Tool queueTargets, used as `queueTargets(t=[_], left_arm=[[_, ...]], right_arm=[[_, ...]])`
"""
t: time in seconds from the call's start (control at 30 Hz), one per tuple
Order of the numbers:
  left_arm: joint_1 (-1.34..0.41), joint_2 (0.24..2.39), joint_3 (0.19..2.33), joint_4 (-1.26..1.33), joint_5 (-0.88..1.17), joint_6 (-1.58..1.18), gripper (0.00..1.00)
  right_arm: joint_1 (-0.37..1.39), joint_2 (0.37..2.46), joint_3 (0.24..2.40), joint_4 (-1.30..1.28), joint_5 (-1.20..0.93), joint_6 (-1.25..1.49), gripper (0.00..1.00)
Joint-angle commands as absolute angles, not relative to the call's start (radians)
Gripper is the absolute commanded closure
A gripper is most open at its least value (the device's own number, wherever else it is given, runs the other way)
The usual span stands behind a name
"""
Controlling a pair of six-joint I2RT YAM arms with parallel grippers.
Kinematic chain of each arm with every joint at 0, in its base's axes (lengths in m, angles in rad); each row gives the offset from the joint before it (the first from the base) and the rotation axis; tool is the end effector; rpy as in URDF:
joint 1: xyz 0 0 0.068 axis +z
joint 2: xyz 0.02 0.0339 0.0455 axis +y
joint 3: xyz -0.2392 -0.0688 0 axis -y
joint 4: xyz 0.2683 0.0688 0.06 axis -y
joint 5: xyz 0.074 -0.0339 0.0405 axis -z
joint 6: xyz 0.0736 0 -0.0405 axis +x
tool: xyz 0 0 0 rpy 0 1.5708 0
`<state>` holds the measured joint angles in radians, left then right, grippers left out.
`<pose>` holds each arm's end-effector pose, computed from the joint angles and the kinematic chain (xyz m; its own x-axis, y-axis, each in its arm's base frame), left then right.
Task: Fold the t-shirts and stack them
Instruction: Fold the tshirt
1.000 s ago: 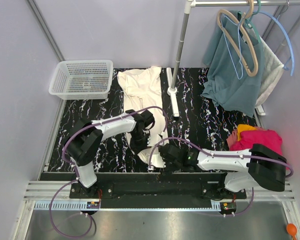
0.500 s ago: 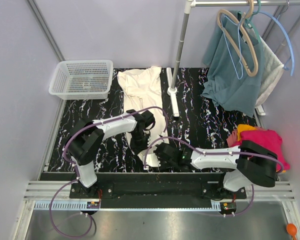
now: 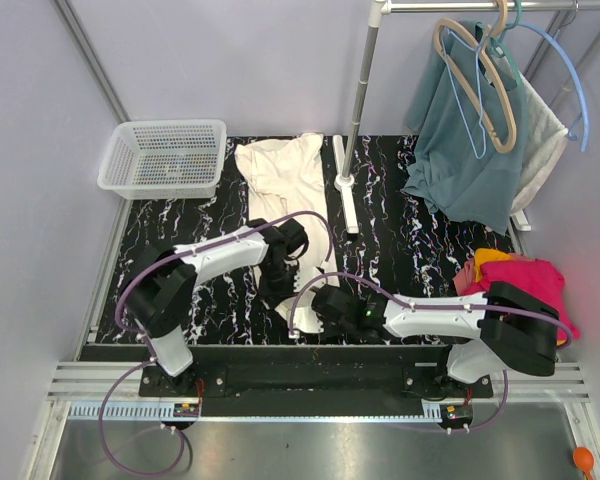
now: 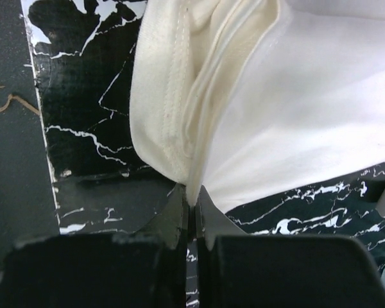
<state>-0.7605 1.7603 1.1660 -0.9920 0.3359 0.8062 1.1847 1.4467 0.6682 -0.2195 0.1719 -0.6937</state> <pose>0.2142 -0.2373 0.1044 -0.0345 0.9733 -0.2271 0.9707 -0.0214 -0.2393 0.1257 0.2759 0.0820 0.3179 -0.8907 -0.3248 -0.8773 -0.1465 -0.4571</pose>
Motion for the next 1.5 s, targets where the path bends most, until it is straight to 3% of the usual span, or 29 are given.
queueTargets(t=[0.0, 0.93, 1.47], left_arm=[[-0.764, 1.666, 1.123, -0.996, 0.319, 0.772, 1.00], [-0.744, 1.398, 0.962, -0.913, 0.213, 0.604, 1.00], [-0.824, 1.284, 0.913, -1.000, 0.103, 0.609, 1.00]], right_arm=[[1.193, 1.365, 0.722, -0.311, 0.158, -0.641, 1.00], [1.167, 1.270, 0.836, -0.337, 0.285, -0.663, 1.00], [1.178, 1.192, 0.819, -0.506, 0.288, -0.634, 1.00]])
